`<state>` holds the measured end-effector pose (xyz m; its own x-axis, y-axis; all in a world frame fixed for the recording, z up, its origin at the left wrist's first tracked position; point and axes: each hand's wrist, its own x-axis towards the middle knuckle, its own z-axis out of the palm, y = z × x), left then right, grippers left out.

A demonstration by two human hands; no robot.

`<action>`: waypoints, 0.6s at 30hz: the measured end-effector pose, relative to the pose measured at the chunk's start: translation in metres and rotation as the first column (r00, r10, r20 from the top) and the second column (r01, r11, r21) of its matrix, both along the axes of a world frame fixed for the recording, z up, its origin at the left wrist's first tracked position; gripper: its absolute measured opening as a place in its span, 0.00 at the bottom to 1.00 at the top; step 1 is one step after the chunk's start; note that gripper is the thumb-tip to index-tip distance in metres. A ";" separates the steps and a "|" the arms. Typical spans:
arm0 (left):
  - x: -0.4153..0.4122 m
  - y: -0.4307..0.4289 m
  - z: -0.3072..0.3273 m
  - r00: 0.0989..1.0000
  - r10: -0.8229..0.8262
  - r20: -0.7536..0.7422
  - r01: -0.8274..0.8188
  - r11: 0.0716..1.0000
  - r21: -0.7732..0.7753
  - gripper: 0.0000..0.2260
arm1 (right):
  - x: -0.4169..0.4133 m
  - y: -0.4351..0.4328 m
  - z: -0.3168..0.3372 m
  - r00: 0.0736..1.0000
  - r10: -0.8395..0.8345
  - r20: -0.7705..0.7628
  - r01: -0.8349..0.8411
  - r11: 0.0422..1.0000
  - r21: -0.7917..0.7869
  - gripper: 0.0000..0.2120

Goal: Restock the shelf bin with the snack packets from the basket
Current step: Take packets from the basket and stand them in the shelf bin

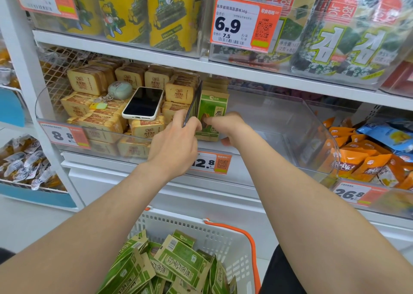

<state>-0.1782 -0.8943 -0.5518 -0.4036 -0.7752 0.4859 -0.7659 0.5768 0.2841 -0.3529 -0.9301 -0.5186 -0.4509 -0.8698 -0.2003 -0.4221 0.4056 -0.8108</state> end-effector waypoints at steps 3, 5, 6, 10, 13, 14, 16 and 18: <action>0.000 0.004 -0.002 0.996 -0.026 -0.086 0.017 0.995 -0.102 0.11 | 0.002 0.011 0.008 0.996 -0.008 -0.085 0.007 1.000 -0.013 0.16; 0.002 0.011 -0.004 0.989 -0.026 -0.147 -0.005 0.978 -0.210 0.10 | 0.004 0.024 0.013 0.981 -0.018 -0.193 0.012 0.999 -0.030 0.16; 0.004 0.016 -0.004 0.987 -0.019 -0.161 -0.027 0.960 -0.277 0.09 | 0.006 0.032 0.014 0.963 -0.027 -0.268 0.016 0.999 -0.043 0.17; 0.016 0.038 -0.005 0.980 -0.198 0.002 0.174 0.856 -0.486 0.03 | 0.022 0.076 0.014 0.750 -0.133 -0.647 -0.065 0.960 -0.272 0.19; 0.024 0.055 -0.023 0.955 -0.263 0.138 0.293 0.912 -0.286 0.07 | 0.039 0.112 0.018 0.689 -0.081 -0.720 -0.311 0.865 -0.395 0.09; 0.024 0.060 -0.030 0.952 -0.248 0.179 0.271 0.955 -0.120 0.09 | 0.045 0.124 0.018 0.691 -0.028 -0.722 -0.359 0.854 -0.377 0.08; 0.023 0.068 -0.045 0.908 -0.274 0.317 0.205 0.950 0.234 0.12 | 0.054 0.149 0.009 0.674 0.082 -0.734 -0.410 0.868 -0.281 0.08; 0.021 0.078 -0.062 0.829 -0.360 0.428 0.184 0.898 0.399 0.14 | 0.060 0.171 -0.009 0.590 0.218 -0.777 -0.446 0.891 -0.088 0.10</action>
<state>-0.1575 -0.8163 -0.6138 -0.7339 -0.6736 -0.0879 -0.6788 0.7223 0.1322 -0.2930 -0.7592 -0.5272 -0.0132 -0.9531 0.3024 -0.9756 -0.0540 -0.2126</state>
